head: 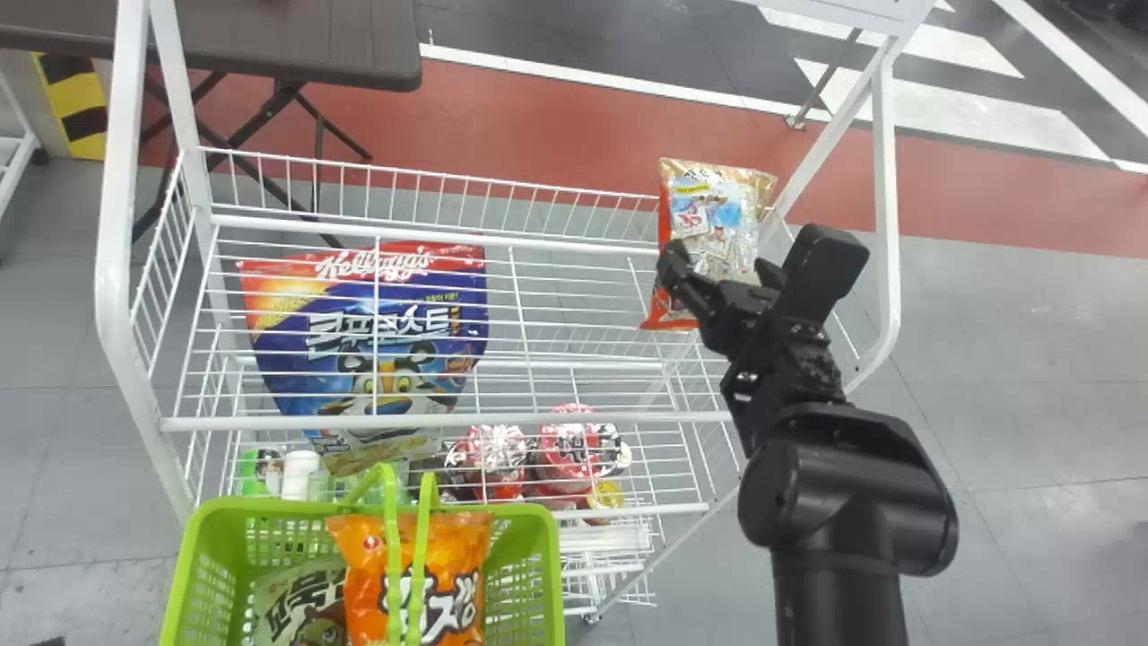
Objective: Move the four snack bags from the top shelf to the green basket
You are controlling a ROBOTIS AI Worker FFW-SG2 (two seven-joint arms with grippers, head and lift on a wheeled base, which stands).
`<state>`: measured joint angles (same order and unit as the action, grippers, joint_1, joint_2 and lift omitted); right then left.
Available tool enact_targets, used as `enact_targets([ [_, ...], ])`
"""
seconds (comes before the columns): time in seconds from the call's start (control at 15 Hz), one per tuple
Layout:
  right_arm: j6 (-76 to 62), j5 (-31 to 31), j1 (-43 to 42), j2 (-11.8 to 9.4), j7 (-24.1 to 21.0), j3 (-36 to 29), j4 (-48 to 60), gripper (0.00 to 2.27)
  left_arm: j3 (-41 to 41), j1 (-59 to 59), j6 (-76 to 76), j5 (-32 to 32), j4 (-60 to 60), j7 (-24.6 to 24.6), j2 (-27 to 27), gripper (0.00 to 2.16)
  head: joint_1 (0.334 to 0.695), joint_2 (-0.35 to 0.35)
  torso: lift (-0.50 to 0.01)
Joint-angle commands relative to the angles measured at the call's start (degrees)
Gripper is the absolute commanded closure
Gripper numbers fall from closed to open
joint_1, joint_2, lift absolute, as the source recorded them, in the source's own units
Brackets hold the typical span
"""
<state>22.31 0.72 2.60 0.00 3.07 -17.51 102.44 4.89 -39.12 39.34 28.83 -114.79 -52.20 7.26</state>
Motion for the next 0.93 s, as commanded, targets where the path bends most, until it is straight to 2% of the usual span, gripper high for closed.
enact_targets([
  [0.0,2.6,-2.9,-4.8,-0.7,1.2,-2.7,-4.8,0.07,-0.1,0.0,0.0,0.3,-0.1,0.0,0.3,1.78,0.695,-0.350,0.000],
  [0.13,9.6,-2.4,-7.9,-3.4,6.5,-2.9,-8.2,0.13,0.1,0.2,0.2,0.2,0.0,0.2,0.1,1.78,0.695,-0.350,0.000],
  [0.2,11.1,-2.3,-8.7,-3.7,9.9,-3.8,-8.8,0.47,0.2,0.3,0.2,0.0,0.1,0.2,0.0,1.78,0.695,-0.350,0.000],
  [0.27,12.3,-2.3,-8.9,-3.8,12.4,-4.3,-9.0,1.49,0.2,0.3,0.2,-0.2,0.1,0.3,-0.1,1.78,0.695,-0.350,0.000],
  [0.33,14.2,-2.4,-9.2,-3.8,13.1,-4.4,-9.0,2.07,0.2,0.4,0.2,-0.2,0.2,0.3,-0.1,1.78,0.695,-0.350,0.000],
  [0.47,12.5,-2.3,-8.1,-3.9,14.5,-3.9,-8.7,2.22,0.2,0.4,0.2,-0.4,0.3,0.3,-0.3,1.78,0.695,-0.350,0.000],
  [0.67,8.9,-0.4,-4.5,-3.4,14.1,-4.2,-4.4,2.23,0.2,0.4,0.2,-0.4,0.3,0.3,-0.4,1.78,0.695,-0.350,0.000],
  [0.87,8.6,2.3,1.2,-2.6,13.2,-4.6,4.5,2.23,0.1,0.4,0.2,-0.4,0.3,0.3,-0.3,1.78,0.695,-0.350,0.000],
])
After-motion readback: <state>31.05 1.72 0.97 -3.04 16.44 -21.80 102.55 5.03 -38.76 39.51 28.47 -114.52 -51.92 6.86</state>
